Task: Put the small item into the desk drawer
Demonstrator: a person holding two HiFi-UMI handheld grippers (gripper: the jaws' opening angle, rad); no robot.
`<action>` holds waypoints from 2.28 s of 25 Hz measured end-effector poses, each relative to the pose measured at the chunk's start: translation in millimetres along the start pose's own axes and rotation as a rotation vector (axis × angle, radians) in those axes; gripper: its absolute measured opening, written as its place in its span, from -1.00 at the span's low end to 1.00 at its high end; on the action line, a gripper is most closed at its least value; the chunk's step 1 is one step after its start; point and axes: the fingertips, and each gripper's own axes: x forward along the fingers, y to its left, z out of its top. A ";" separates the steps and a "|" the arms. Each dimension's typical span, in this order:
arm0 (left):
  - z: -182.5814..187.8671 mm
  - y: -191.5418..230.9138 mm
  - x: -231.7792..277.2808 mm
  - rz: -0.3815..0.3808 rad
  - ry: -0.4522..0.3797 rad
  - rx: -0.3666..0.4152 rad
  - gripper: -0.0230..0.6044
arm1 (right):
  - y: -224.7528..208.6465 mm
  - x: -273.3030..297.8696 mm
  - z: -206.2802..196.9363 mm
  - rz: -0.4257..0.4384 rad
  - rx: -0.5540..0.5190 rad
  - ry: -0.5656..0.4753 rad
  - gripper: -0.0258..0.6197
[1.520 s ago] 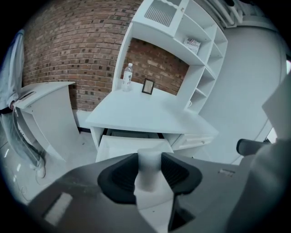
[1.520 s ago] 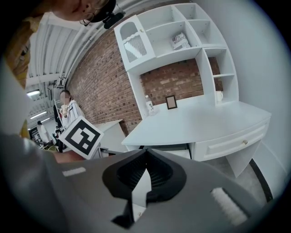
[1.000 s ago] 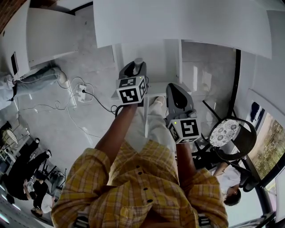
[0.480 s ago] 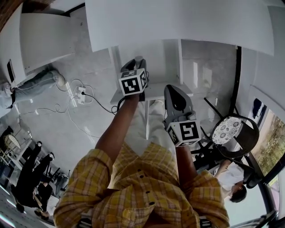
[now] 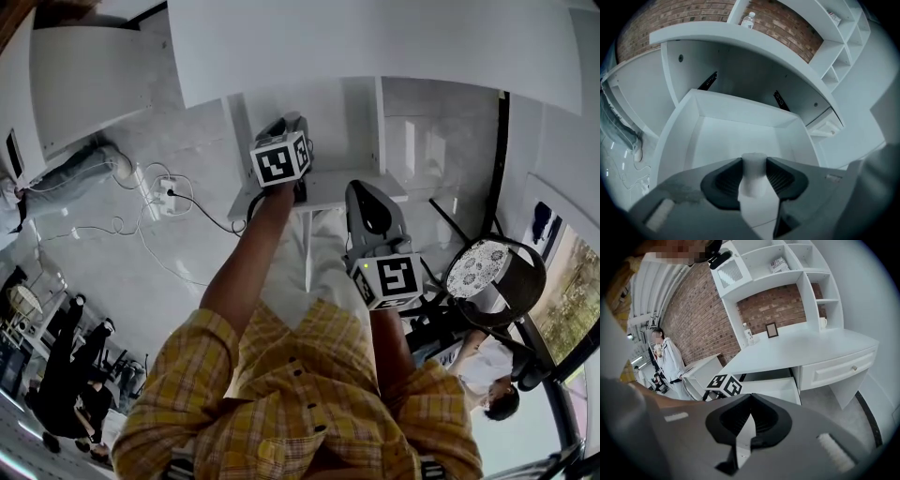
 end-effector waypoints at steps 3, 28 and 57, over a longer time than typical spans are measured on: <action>-4.6 2.7 9.3 0.000 0.014 -0.006 -0.38 | -3.5 0.5 -3.2 -0.010 0.005 0.007 -0.93; -19.0 1.6 35.2 0.013 0.029 -0.002 -0.33 | -13.1 -7.2 -13.8 -0.019 0.007 0.037 -0.93; 25.5 -55.0 -148.1 -0.075 -0.227 0.074 -0.45 | 25.6 -82.6 42.2 0.021 -0.098 -0.125 -0.93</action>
